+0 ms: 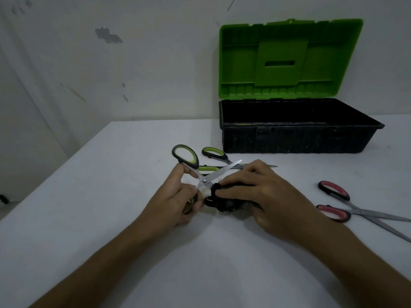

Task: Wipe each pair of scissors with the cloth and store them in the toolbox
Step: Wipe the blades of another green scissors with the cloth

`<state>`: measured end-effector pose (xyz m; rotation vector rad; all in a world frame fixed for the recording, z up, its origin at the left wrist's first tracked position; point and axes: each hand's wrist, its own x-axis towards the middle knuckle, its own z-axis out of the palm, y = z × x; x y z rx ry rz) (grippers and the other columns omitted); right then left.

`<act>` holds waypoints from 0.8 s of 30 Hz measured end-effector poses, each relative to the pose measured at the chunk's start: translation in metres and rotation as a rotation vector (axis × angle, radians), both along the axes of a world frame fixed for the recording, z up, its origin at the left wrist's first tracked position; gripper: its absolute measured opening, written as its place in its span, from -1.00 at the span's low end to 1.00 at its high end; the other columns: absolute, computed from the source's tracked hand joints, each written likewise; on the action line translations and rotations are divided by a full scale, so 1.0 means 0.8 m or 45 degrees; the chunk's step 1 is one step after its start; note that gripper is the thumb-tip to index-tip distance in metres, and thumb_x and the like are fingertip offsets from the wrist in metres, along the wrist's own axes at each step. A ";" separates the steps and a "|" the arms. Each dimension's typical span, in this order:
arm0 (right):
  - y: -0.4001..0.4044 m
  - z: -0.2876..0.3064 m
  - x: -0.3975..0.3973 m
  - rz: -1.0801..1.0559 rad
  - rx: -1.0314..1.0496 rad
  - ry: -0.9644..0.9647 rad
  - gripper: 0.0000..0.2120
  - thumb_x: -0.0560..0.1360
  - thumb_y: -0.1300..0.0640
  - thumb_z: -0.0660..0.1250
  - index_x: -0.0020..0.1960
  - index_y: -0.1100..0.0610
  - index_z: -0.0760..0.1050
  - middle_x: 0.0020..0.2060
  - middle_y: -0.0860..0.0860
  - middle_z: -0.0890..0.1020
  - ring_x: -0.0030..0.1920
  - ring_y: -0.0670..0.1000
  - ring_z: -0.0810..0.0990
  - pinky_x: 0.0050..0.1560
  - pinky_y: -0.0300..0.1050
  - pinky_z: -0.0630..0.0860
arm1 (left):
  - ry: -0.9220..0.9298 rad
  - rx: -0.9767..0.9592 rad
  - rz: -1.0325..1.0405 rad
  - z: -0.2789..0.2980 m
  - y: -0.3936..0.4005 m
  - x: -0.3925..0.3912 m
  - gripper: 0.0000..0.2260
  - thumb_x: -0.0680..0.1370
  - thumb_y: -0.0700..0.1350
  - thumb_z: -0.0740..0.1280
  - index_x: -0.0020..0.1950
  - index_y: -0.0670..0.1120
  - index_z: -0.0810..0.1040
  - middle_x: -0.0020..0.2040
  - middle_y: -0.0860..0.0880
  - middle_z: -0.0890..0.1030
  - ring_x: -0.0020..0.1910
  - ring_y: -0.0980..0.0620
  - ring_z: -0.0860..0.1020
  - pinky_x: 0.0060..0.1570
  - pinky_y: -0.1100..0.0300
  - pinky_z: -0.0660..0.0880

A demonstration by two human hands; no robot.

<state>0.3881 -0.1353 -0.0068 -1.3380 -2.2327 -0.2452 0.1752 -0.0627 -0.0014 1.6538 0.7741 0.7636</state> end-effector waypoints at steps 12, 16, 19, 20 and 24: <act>-0.008 0.007 0.011 -0.034 0.113 -0.025 -0.41 0.29 0.46 0.41 0.25 0.06 0.59 0.18 -0.05 0.60 0.08 0.06 0.43 -0.05 -0.03 0.54 | -0.027 -0.188 0.100 0.002 0.014 -0.008 -0.84 0.60 -0.27 0.05 0.04 -0.04 0.35 -0.38 -0.08 0.46 -0.54 0.04 0.16 -0.46 0.23 0.05; 0.000 -0.005 -0.011 -0.029 0.007 -0.065 -0.36 0.32 0.45 0.42 0.30 -0.03 0.55 0.25 -0.10 0.55 0.14 0.02 0.40 -0.09 -0.04 0.57 | 0.022 -0.161 0.027 -0.002 0.005 -0.002 -0.81 0.59 -0.29 0.06 0.02 -0.04 0.37 -0.38 -0.13 0.45 -0.55 0.04 0.16 -0.54 0.32 0.12; 0.003 -0.005 -0.006 -0.040 -0.037 -0.025 -0.36 0.28 0.45 0.46 0.26 -0.04 0.58 0.23 -0.10 0.57 0.13 -0.01 0.38 -0.05 -0.17 0.47 | -0.031 -0.159 0.041 0.002 0.005 -0.002 -0.79 0.58 -0.31 0.05 0.01 -0.03 0.37 -0.39 -0.11 0.45 -0.55 0.05 0.15 -0.50 0.28 0.08; 0.002 -0.004 -0.002 -0.039 -0.054 -0.012 -0.37 0.28 0.46 0.46 0.24 -0.03 0.60 0.21 -0.09 0.59 0.12 -0.02 0.37 -0.04 -0.18 0.46 | -0.043 -0.153 0.057 0.004 0.008 -0.004 -0.80 0.59 -0.31 0.04 0.02 -0.04 0.37 -0.39 -0.09 0.45 -0.56 0.05 0.15 -0.48 0.24 0.06; -0.005 -0.001 0.015 -0.040 -0.083 0.005 -0.46 0.36 0.40 0.33 0.25 -0.01 0.59 0.19 -0.09 0.59 0.11 -0.02 0.39 -0.03 -0.04 0.56 | -0.067 -0.118 0.121 0.006 0.018 -0.011 -0.78 0.60 -0.31 0.02 0.01 -0.01 0.35 -0.41 -0.07 0.45 -0.59 0.06 0.16 -0.43 0.11 0.02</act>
